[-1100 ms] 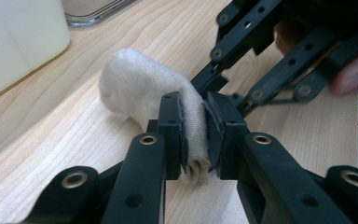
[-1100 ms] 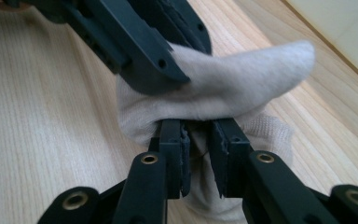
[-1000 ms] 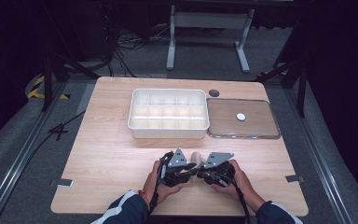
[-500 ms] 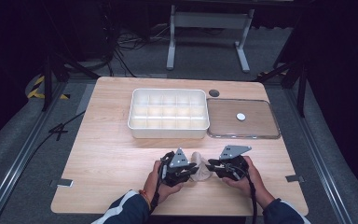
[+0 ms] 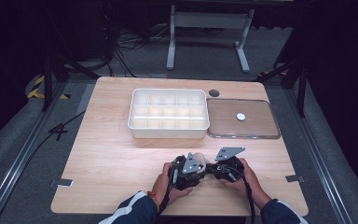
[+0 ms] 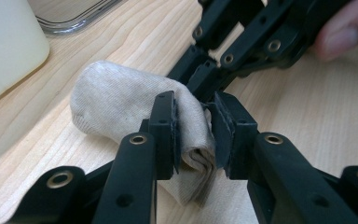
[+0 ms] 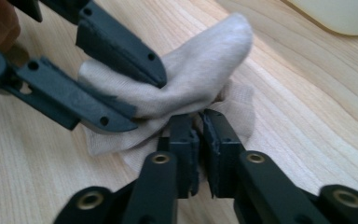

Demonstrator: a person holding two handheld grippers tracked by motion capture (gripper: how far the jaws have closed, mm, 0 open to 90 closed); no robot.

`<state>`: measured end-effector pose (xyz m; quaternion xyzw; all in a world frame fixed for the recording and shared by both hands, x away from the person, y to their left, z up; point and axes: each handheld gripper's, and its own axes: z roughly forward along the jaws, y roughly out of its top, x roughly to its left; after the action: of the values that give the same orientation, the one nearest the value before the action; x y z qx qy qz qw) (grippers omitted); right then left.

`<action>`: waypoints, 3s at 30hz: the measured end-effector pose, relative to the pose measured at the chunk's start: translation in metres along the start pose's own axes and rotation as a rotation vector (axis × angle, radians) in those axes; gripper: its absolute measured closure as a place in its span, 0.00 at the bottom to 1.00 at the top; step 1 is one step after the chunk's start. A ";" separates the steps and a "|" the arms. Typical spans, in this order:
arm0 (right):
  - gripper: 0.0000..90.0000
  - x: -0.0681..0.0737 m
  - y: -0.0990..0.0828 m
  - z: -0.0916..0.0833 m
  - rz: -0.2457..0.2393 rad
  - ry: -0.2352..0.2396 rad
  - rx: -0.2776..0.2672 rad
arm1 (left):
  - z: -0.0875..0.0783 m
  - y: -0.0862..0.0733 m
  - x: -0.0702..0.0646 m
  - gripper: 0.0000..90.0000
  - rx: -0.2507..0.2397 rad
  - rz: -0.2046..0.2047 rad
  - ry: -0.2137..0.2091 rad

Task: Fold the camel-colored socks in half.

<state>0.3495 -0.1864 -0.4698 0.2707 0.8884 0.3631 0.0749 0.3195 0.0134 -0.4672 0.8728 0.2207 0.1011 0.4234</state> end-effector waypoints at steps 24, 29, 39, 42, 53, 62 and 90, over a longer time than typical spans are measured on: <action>0.81 -0.015 0.002 -0.015 0.054 -0.049 -0.059 | 0.010 -0.003 -0.002 0.77 -0.009 0.021 -0.032; 0.74 -0.019 0.011 -0.021 0.089 -0.030 -0.186 | 0.011 -0.003 -0.002 0.77 -0.014 0.017 -0.035; 0.81 -0.020 0.014 0.000 0.095 0.029 -0.124 | 0.010 -0.003 -0.003 0.76 -0.015 0.028 -0.038; 0.84 -0.021 0.012 0.005 0.089 0.025 -0.084 | 0.007 -0.003 -0.004 0.71 -0.010 0.040 -0.057; 0.86 -0.011 0.008 0.004 0.029 -0.051 -0.062 | -0.040 0.002 0.015 0.70 -0.077 0.020 -0.149; 0.86 -0.001 0.009 0.004 -0.024 -0.108 -0.054 | -0.009 -0.003 0.003 0.70 -0.020 0.096 -0.196; 0.75 -0.004 0.010 -0.009 0.018 -0.047 -0.122 | 0.000 -0.014 -0.006 0.83 0.014 0.193 -0.138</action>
<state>0.3542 -0.1881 -0.4561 0.2818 0.8602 0.4107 0.1089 0.3101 0.0177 -0.4780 0.8978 0.1066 0.0796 0.4199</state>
